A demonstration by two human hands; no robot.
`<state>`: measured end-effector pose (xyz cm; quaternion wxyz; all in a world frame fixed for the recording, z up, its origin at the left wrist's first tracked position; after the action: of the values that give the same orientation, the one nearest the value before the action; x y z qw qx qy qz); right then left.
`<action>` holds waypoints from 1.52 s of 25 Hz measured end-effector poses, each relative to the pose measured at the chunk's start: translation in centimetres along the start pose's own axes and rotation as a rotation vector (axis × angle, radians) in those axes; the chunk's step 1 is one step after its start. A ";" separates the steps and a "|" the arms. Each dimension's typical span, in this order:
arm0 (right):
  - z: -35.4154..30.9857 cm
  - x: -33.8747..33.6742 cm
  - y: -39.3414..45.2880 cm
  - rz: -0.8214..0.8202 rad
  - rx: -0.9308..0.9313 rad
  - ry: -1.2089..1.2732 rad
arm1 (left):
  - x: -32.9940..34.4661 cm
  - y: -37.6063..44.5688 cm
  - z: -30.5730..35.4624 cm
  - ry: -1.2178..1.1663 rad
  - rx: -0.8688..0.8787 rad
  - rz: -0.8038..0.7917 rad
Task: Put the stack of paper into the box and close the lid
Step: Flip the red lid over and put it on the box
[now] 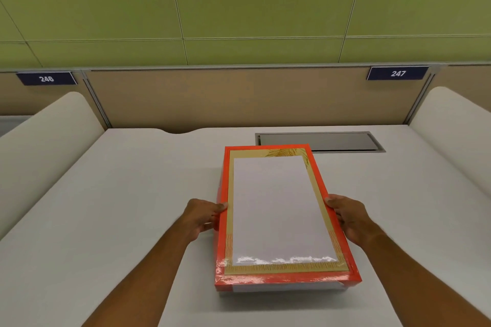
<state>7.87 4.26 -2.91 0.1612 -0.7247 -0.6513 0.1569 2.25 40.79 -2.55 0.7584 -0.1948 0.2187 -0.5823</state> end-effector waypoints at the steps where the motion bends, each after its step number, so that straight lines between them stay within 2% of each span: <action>1: 0.3 0.1 0.2 0.004 0.001 -0.013 | 0.1 0.1 -0.2 0.004 -0.004 0.010; 16: 1.2 0.7 2.5 0.042 -0.008 -0.233 | 0.9 1.9 -2.3 0.023 -0.088 0.090; 19: 0.2 0.2 3.2 0.103 -0.037 -0.308 | 0.6 2.4 -1.3 0.106 -0.030 0.181; 22: -0.6 0.0 4.1 0.116 -0.029 -0.281 | -0.1 2.9 -0.1 0.104 0.025 0.269; 27: -0.2 0.1 4.5 0.124 0.074 -0.261 | 0.0 3.3 0.3 0.098 -0.010 0.285; 35: -0.2 0.0 4.2 0.122 0.086 -0.234 | 0.1 3.8 0.6 0.110 -0.004 0.314; 38: -0.5 0.0 4.2 0.140 0.059 -0.293 | 0.0 3.7 0.8 0.186 0.021 0.310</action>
<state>11.83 3.82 -4.34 0.0740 -0.7327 -0.6108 0.2909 5.59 41.71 -3.92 0.8176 -0.0962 0.3093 -0.4760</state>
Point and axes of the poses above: each hand's wrist, its own y-axis towards the middle knuckle, its own x-axis out of the palm, z = x × y, the point moved 7 cm from there along y, towards the middle knuckle, and after that the axes turned 1 degree about -z, right-handed, at the moved point
